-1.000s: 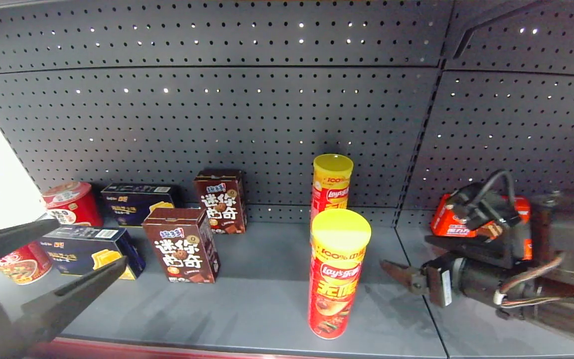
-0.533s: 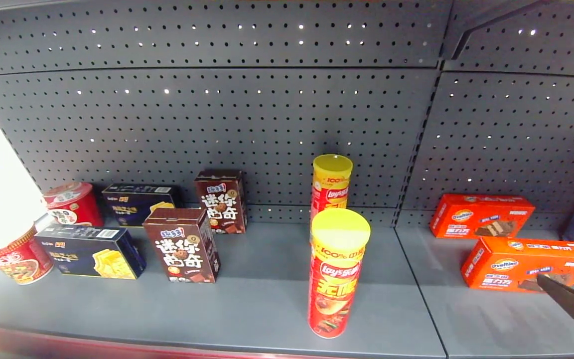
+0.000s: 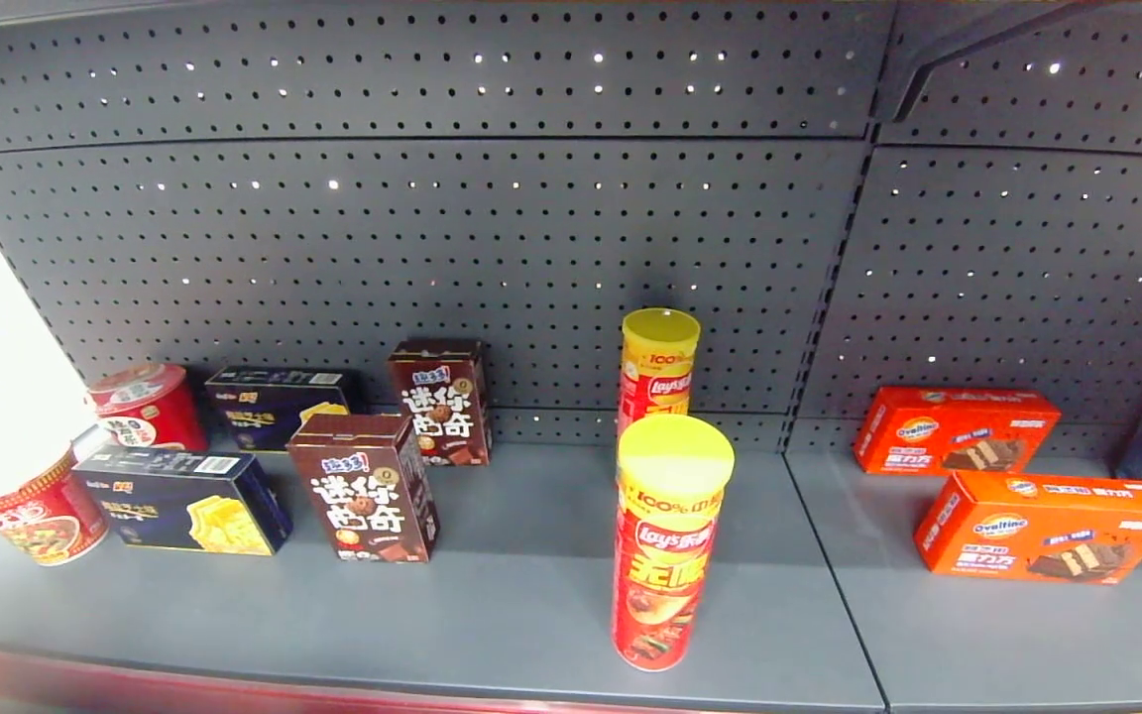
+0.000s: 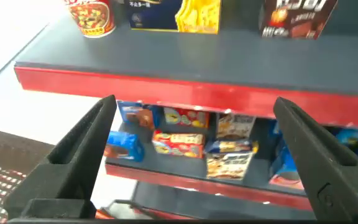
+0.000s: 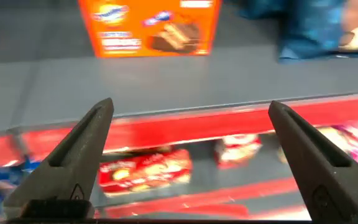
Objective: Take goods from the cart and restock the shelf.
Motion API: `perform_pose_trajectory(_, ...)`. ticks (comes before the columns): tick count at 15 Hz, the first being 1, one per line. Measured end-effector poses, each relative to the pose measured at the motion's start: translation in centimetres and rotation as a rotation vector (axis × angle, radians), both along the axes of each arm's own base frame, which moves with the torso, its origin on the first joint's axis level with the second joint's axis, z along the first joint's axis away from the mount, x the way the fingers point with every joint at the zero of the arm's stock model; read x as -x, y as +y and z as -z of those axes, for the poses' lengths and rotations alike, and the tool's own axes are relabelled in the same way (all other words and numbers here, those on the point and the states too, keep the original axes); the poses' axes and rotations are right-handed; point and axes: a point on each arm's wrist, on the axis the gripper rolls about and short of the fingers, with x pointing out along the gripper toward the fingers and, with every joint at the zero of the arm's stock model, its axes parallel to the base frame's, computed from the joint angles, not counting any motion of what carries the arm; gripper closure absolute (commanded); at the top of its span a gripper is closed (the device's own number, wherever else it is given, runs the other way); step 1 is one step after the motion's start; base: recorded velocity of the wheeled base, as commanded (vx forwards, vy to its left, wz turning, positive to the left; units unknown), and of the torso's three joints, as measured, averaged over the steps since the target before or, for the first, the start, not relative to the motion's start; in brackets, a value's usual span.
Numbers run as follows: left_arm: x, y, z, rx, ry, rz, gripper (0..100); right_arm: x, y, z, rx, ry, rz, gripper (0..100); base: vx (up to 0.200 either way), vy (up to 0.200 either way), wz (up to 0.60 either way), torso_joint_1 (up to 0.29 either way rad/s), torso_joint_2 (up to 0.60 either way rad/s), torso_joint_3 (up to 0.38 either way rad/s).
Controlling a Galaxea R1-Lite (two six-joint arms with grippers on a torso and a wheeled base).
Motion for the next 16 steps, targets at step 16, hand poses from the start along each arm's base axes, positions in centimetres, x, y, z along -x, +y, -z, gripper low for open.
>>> perform_pose_trajectory(16,-0.1,-0.1,0.9,0.102,-0.061,0.053,0,0.2,0.2,1.9,0.033,-0.094,-0.063,0,0.0,0.0,0.0,0.0,0.0,0.0)
